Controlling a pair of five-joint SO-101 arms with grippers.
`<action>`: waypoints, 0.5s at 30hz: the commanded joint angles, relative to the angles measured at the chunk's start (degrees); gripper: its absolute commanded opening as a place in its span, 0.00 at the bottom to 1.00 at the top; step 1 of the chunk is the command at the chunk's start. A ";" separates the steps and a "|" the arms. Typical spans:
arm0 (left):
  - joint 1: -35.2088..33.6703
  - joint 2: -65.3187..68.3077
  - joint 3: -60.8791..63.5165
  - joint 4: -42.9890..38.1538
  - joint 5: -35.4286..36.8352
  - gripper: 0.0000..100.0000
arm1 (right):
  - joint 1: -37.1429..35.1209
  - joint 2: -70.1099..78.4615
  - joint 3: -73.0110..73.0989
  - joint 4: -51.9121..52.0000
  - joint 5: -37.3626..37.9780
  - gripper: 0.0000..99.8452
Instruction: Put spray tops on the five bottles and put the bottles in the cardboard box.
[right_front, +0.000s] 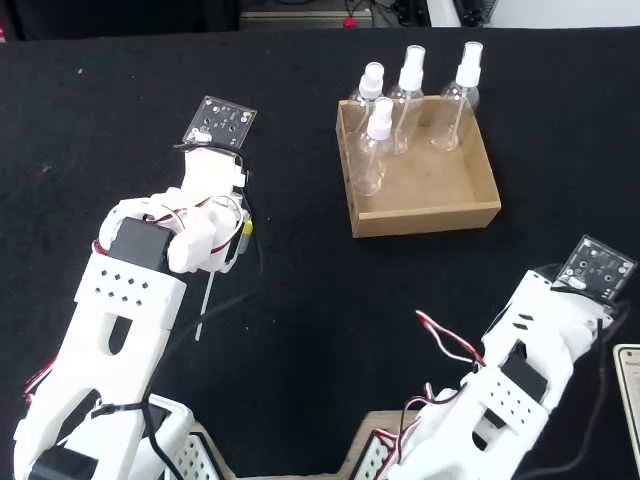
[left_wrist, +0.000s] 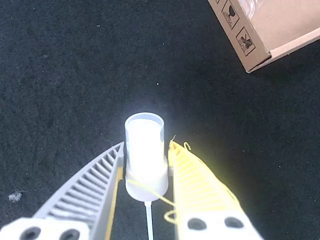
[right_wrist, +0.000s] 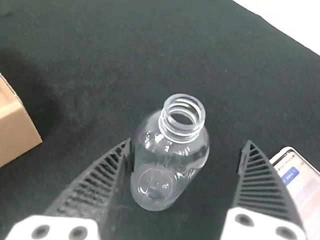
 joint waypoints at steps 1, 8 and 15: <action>0.48 -1.32 -0.48 0.35 0.35 0.08 | -0.53 -0.31 -4.53 0.88 -0.18 0.31; 0.48 -1.32 -0.48 0.35 0.44 0.08 | -1.14 2.95 -6.73 -0.09 -0.18 0.31; 0.13 -1.32 -0.48 0.44 0.26 0.08 | -0.09 16.13 -12.18 -0.62 -0.09 0.31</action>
